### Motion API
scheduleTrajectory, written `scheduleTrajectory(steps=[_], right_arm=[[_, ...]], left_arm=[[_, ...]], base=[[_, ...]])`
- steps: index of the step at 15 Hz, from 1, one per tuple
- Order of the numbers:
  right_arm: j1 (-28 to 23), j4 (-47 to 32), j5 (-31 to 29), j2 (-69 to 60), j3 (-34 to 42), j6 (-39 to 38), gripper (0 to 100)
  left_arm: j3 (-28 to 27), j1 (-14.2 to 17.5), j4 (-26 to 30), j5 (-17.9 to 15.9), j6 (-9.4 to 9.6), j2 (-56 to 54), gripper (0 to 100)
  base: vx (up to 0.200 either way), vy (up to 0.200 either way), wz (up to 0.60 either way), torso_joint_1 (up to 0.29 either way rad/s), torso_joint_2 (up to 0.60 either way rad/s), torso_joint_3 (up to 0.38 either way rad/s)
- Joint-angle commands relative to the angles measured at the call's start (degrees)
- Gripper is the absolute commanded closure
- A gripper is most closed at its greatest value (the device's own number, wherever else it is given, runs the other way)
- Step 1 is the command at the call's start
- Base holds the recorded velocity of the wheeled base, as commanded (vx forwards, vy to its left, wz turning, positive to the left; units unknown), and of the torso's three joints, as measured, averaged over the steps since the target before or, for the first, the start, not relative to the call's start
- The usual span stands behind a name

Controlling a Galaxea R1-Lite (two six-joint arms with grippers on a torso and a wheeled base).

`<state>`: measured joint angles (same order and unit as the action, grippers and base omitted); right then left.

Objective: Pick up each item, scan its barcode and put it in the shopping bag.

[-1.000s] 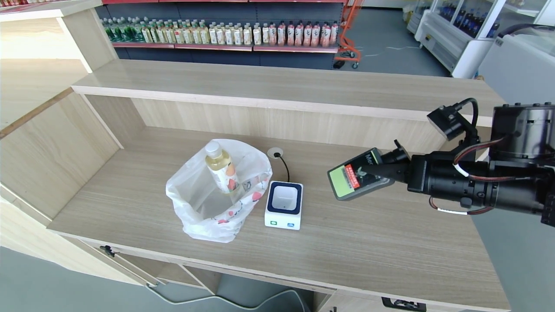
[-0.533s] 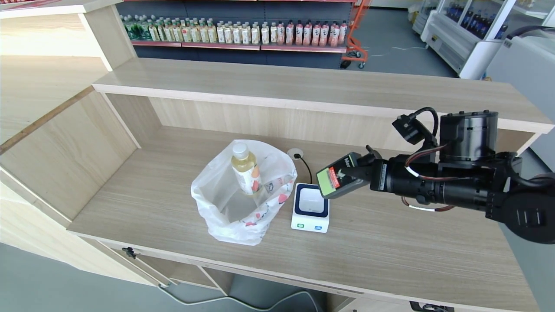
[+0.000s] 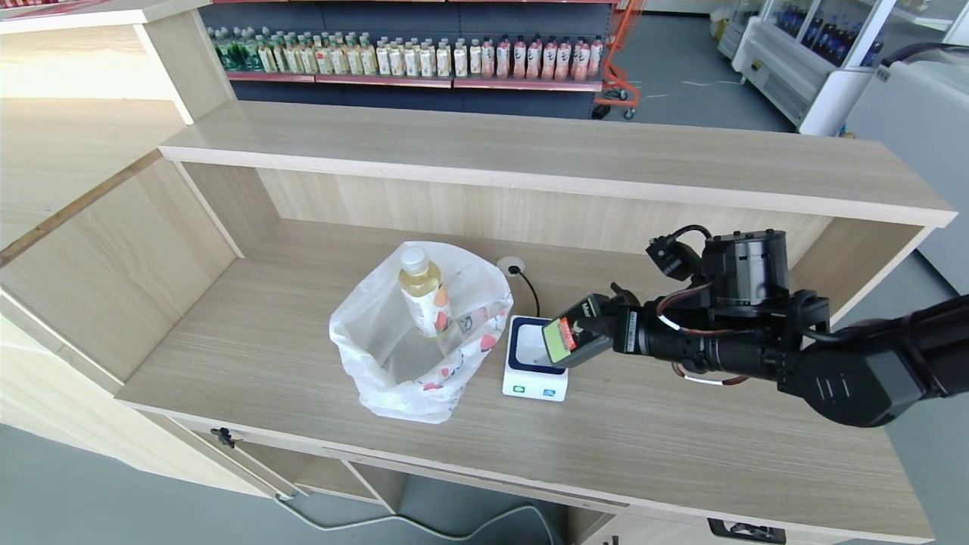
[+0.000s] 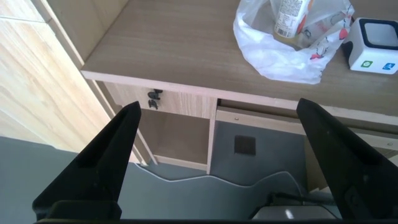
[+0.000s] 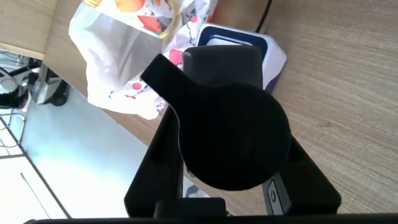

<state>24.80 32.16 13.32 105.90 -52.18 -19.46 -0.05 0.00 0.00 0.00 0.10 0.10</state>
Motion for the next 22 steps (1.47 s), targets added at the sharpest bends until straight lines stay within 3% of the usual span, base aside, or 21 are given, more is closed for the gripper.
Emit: scheduleTrajectory(steps=[1,3,13,22], right_arm=[[-0.10,1.68,0.04,3.00,-0.29,-0.14,100],[-0.10,5.37,0.12,5.46,-0.29,-0.23,100],[3.07,5.63,0.04,13.54,-9.26,-1.11,100],[3.07,5.63,-0.05,14.51,-10.40,-0.85,100]], left_arm=[[-0.04,0.00,0.00,0.00,-0.01,-0.01,0],[0.05,0.00,0.00,0.00,-0.01,-0.01,0],[-0.04,0.00,0.00,0.00,-0.01,-0.01,0],[0.05,0.00,0.00,0.00,-0.01,-0.01,0]], base=[[0.000,0.000,0.00,0.000,0.00,0.000],[0.000,0.000,0.00,0.000,0.00,0.000],[0.000,0.000,0.00,0.000,0.00,0.000],[0.000,0.000,0.00,0.000,0.00,0.000]])
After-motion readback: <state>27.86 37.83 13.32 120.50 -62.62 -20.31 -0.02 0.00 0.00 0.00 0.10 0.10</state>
